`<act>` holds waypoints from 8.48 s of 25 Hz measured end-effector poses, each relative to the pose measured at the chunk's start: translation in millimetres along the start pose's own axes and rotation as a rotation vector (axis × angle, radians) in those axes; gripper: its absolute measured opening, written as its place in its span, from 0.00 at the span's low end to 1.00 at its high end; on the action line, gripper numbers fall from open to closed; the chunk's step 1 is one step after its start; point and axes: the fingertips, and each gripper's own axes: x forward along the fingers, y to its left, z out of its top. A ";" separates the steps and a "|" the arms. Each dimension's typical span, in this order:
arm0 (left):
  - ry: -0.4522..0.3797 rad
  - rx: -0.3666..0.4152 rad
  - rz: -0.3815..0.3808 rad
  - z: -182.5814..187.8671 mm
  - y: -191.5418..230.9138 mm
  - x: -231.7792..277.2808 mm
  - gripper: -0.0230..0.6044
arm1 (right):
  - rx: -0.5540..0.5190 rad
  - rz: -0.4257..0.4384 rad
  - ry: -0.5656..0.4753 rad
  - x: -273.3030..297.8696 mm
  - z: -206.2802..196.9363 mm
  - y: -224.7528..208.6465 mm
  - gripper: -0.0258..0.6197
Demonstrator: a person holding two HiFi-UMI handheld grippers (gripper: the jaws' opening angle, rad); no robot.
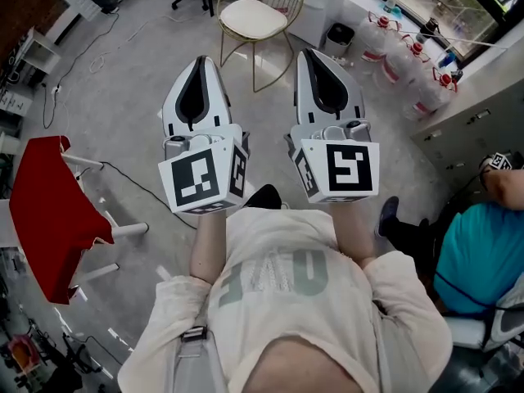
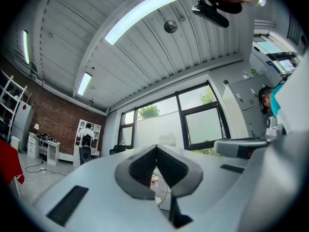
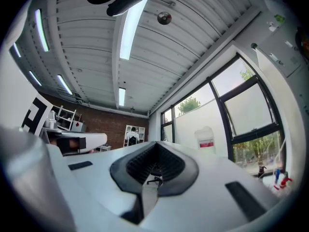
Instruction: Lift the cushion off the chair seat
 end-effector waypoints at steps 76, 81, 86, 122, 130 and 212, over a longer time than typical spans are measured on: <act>0.045 -0.029 -0.044 -140.7 133.5 573.2 0.05 | -0.023 0.148 0.054 563.8 -165.8 -137.0 0.07; 0.033 -0.043 -0.074 -148.2 135.1 589.3 0.05 | 0.012 0.120 0.054 577.9 -173.6 -148.1 0.07; 0.031 -0.061 -0.071 -152.5 144.9 602.7 0.06 | -0.002 0.080 0.035 587.5 -174.5 -155.1 0.07; 0.522 -0.658 0.051 -614.2 238.7 526.0 0.37 | 0.084 0.441 0.546 578.3 -509.9 -54.0 0.07; 0.616 -1.042 0.093 -717.4 209.4 482.9 0.40 | 0.098 0.526 0.622 535.9 -543.4 -36.1 0.07; 0.778 -1.516 -0.218 -785.5 118.5 557.1 0.11 | 0.234 0.517 0.669 573.4 -592.4 -30.6 0.07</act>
